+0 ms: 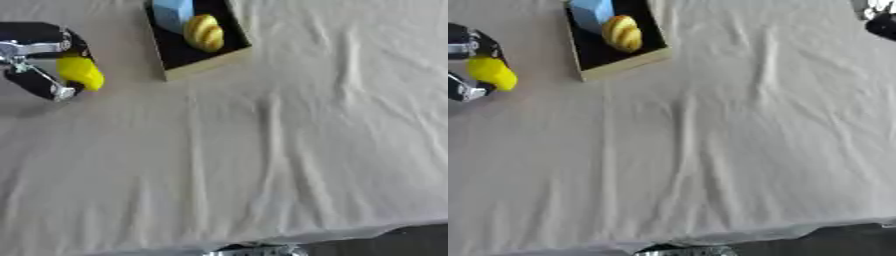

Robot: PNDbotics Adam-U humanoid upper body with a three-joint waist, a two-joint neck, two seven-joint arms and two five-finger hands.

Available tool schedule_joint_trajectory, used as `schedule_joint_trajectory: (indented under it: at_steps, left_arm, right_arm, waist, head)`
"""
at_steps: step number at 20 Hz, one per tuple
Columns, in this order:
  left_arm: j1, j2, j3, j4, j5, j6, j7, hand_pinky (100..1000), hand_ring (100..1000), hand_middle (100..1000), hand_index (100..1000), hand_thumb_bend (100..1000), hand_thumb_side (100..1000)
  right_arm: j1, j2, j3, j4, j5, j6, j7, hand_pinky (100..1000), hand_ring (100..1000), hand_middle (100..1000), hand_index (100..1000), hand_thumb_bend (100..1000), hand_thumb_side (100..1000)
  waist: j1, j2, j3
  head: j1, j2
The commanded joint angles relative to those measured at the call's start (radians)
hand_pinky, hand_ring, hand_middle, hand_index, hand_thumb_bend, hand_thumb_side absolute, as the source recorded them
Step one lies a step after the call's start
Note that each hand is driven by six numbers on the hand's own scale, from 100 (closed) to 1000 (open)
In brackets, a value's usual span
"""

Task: Pick up objects on the table and place them in the box.

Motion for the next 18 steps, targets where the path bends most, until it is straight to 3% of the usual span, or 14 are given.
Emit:
schedule_joint_trajectory:
  at_steps: [1, 5, 9, 10, 11, 18]
  left_arm:
    - [-0.049, 0.006, 0.019, -0.091, 0.010, 0.019, 0.020, 798, 733, 643, 702, 100, 115]
    - [-0.114, -0.066, 0.029, -0.123, -0.020, 0.054, 0.047, 788, 721, 634, 703, 100, 133]
    - [-0.185, -0.156, 0.047, -0.065, -0.041, 0.058, 0.084, 779, 709, 628, 703, 100, 146]
    - [-0.200, -0.179, 0.049, -0.044, -0.044, 0.053, 0.089, 776, 707, 626, 705, 100, 246]
    - [-0.213, -0.202, 0.053, -0.023, -0.048, 0.047, 0.095, 774, 708, 629, 706, 100, 155]
    - [-0.242, -0.377, 0.084, 0.130, -0.094, 0.026, 0.142, 758, 706, 637, 724, 100, 188]
  right_arm:
    - [-0.004, -0.023, -0.017, -0.014, -0.015, -0.001, -0.004, 985, 862, 619, 881, 100, 431]
    - [-0.010, -0.026, -0.017, -0.014, -0.024, -0.004, -0.005, 983, 861, 618, 879, 100, 421]
    - [-0.023, -0.026, -0.014, -0.014, -0.035, -0.006, -0.004, 983, 861, 618, 878, 100, 414]
    - [-0.026, -0.026, -0.013, -0.014, -0.037, -0.007, -0.002, 983, 861, 618, 878, 100, 414]
    - [-0.030, -0.026, -0.012, -0.014, -0.040, -0.007, -0.001, 983, 861, 618, 877, 100, 413]
    - [-0.049, -0.016, -0.010, -0.014, -0.055, 0.000, 0.010, 985, 861, 616, 876, 100, 426]
  waist:
    - [-0.004, -0.029, 0.002]
    - [-0.010, -0.034, 0.003]
    - [-0.013, -0.036, -0.002]
    - [-0.014, -0.036, -0.004]
    - [-0.015, -0.036, -0.007]
    - [-0.017, -0.030, -0.029]
  head:
    - [0.000, -0.003]
    - [0.006, 0.002]
    - [0.016, 0.002]
    - [0.018, 0.001]
    - [0.022, -0.001]
    - [0.032, -0.005]
